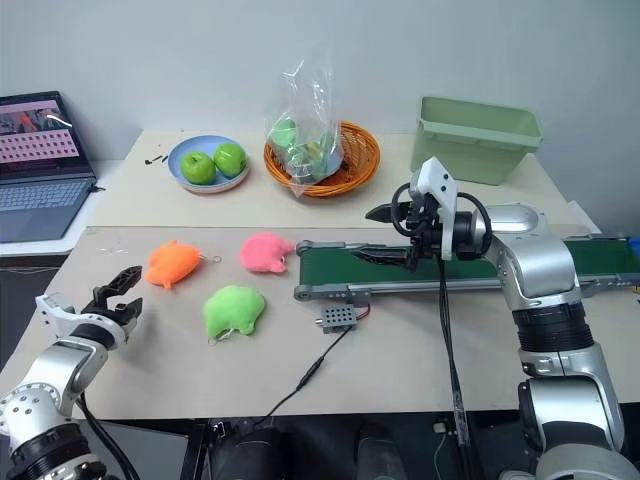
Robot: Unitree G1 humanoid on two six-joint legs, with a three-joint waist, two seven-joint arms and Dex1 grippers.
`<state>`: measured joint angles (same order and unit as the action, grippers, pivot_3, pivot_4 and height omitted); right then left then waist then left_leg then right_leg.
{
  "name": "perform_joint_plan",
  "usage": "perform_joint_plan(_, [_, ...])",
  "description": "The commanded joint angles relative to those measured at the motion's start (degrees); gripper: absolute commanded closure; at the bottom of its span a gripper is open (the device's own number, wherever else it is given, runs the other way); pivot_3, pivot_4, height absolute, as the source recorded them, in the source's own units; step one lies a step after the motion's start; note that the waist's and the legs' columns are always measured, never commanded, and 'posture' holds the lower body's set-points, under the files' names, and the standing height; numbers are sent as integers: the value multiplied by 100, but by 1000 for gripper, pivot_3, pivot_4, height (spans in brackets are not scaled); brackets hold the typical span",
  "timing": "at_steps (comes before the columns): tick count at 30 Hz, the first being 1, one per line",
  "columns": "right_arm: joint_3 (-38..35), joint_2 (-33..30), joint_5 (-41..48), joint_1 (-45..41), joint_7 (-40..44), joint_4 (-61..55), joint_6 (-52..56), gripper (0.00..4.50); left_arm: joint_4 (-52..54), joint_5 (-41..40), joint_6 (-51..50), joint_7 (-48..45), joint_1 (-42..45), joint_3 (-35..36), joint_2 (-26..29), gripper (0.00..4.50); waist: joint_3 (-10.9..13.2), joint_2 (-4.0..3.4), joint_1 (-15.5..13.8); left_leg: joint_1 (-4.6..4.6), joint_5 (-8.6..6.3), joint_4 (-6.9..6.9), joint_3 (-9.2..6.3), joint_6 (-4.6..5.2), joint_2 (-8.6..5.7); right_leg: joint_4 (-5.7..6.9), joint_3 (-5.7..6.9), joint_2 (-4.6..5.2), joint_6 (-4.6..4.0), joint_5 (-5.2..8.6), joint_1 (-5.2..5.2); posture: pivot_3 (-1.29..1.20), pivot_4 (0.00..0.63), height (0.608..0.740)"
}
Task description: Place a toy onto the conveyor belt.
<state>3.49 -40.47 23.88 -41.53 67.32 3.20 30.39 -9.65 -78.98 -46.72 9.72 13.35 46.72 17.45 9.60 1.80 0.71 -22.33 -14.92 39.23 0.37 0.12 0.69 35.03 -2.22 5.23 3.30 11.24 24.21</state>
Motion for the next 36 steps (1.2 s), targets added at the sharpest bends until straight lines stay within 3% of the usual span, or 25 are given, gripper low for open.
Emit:
perform_joint_plan(1, [-240,-148,65,-23,-23,-233,-31,0,-620,-137,114,-44,270,98,87,32,0,0,4,1,0,0,0,0,0,0,0,-1,0,0,-1,0,150,740])
perform_joint_plan(9, [-312,-338,113,-34,-40,-379,112,0,-1826,50,181,-476,817,108,271,32,-1,1,18,1,0,-1,1,0,0,1,-1,-2,0,0,1,0,150,740])
perform_joint_plan(21, [-329,-503,166,-73,6,-580,372,0,-3523,1064,746,-1535,1635,-149,508,32,-5,-6,-10,5,1,-1,1,-2,-4,2,3,0,0,0,-6,0,150,740])
perform_joint_plan(24, [-342,-533,163,-78,18,-610,401,0,-3836,1220,868,-1694,1775,-105,538,718,-10,-16,-15,8,2,-1,1,-2,-5,1,3,0,0,0,-10,0,150,740])
perform_joint_plan(31, [-359,-579,171,-61,-3,-635,422,0,-3813,1356,809,-1932,1889,2,578,3381,-10,-16,-3,-1,1,-2,0,-2,-4,-1,3,1,1,0,-2,0,150,740])
perform_joint_plan(34, [-344,-552,162,-64,-25,-624,405,0,-3194,1274,735,-2078,1953,-21,536,4314,-10,-16,-3,5,2,-2,0,-3,-3,4,3,1,1,0,-4,0,150,740])
perform_joint_plan(36, [-333,-539,159,-67,-33,-610,391,0,-2671,1288,648,-2070,2001,-143,493,4314,-7,-10,-2,1,2,-2,-2,-3,-1,3,4,-1,1,0,-2,0,150,740])
